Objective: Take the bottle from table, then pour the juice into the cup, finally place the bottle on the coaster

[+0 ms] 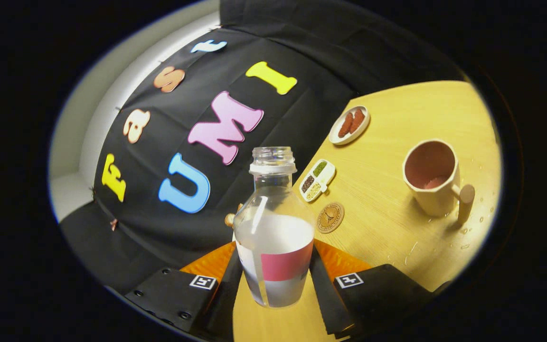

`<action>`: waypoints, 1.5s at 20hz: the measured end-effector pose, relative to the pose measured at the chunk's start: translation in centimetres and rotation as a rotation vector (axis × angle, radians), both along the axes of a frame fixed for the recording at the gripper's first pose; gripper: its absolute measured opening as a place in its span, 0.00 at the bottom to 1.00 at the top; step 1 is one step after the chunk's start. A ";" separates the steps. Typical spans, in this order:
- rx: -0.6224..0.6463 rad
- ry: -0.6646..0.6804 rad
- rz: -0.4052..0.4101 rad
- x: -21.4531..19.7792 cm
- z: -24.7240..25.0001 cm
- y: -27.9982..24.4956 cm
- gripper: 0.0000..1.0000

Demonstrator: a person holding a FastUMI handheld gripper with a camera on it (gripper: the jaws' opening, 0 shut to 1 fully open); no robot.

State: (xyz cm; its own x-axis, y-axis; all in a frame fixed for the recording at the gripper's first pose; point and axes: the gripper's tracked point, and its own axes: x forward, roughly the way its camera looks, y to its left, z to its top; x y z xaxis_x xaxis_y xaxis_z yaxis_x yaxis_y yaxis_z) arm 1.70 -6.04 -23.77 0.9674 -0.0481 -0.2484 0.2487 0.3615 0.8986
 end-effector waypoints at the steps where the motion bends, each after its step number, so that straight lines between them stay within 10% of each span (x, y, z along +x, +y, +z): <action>1: 0.026 0.003 -0.016 -0.2 -0.3 -0.4 0.76; 30: 0.607 -0.019 -0.215 -0.4 -3.2 -5.1 0.75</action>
State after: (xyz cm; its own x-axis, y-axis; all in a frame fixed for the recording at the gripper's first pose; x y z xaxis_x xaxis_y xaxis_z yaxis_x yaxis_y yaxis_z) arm 1.30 -11.10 -26.95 0.9563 -0.0977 -0.2757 0.2414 -0.2686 0.9325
